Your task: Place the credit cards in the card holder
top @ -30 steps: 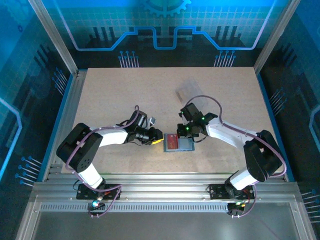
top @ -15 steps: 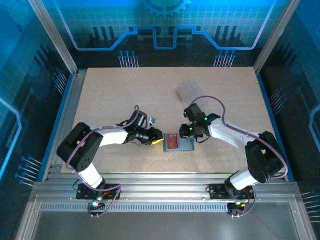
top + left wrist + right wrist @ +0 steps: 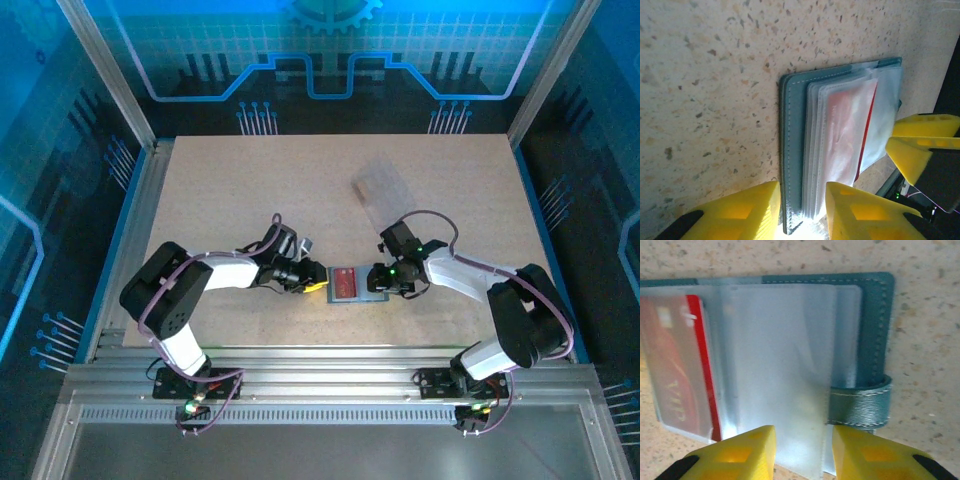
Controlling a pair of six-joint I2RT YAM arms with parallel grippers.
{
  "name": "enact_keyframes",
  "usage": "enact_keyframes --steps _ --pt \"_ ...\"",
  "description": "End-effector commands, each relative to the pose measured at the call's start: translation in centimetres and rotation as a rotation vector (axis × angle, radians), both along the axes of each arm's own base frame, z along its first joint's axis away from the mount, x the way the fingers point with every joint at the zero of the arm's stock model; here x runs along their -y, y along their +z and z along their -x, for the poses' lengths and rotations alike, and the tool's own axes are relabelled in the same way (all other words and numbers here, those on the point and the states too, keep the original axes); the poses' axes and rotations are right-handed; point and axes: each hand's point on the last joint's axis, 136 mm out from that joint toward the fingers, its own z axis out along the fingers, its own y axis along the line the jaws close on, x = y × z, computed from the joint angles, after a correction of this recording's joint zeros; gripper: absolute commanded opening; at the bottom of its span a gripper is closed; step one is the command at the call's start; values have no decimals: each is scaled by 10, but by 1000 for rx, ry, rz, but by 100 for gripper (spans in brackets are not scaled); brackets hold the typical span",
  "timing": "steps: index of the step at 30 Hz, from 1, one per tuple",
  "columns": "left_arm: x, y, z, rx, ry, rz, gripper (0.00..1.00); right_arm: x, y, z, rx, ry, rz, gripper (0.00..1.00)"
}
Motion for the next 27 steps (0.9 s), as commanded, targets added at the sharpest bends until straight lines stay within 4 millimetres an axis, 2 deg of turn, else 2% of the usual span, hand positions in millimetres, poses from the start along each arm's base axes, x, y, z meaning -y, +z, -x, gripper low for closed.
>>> enact_keyframes --steps 1,11,17,22,23,27 --pt "8 1 0 0 -31 16 31 -14 8 -3 5 -1 -90 36" --pt "12 -5 3 -18 -41 4 31 -31 17 -7 14 18 -175 35" --pt "13 -6 3 -22 -41 6 31 -57 19 -11 32 86 -174 36" --pt "12 -4 3 -20 -39 6 31 -73 10 -13 12 118 -168 36" --pt "11 -4 3 -20 -36 3 31 -80 15 -19 27 127 -178 36" --pt "8 -1 2 -13 -27 4 32 -92 15 -19 27 154 -192 38"
